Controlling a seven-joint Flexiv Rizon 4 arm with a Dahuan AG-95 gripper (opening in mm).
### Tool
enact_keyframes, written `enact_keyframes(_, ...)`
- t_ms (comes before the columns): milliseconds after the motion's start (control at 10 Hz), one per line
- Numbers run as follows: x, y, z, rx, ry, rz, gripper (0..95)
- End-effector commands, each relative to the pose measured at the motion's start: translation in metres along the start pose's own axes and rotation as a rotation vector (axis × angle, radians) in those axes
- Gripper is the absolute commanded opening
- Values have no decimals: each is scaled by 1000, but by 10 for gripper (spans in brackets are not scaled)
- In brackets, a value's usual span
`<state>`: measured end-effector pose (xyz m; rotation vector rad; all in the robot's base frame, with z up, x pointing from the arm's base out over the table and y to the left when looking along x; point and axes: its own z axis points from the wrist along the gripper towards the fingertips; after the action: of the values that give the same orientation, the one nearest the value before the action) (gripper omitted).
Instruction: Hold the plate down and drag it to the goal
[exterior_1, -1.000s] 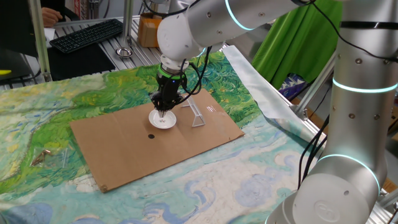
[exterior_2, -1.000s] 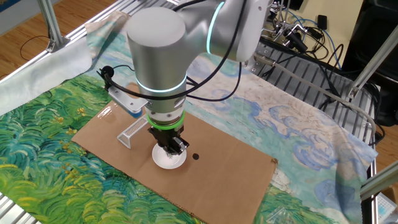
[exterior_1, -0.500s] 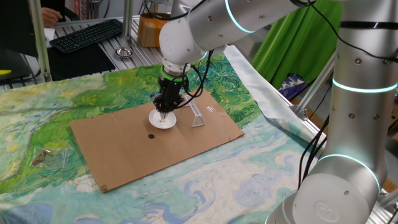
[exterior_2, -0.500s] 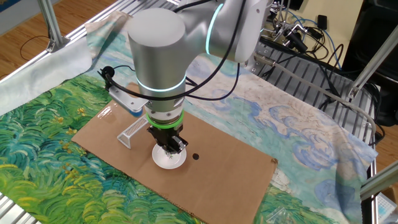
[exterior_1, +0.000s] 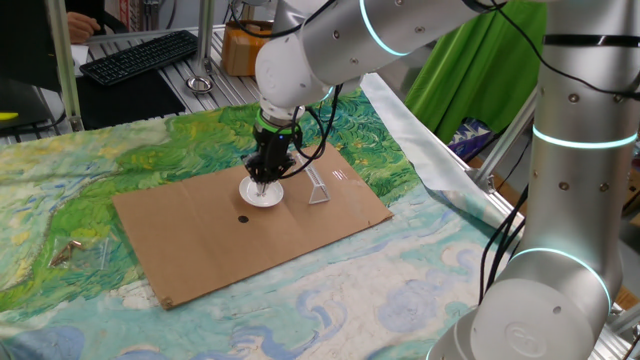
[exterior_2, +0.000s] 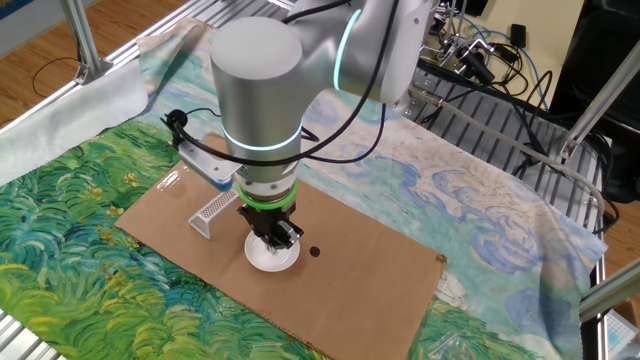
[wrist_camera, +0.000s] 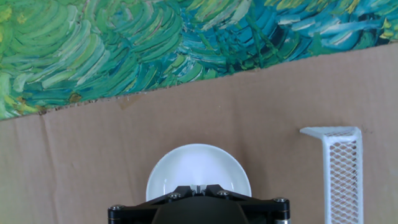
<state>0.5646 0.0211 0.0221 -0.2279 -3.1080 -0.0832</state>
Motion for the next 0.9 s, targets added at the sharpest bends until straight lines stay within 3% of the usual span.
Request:
enact_keyframes(100,1,-1,1,2,-3,-8,0)
enact_keyframes(900,-1,0,6,8,-12,-12,0)
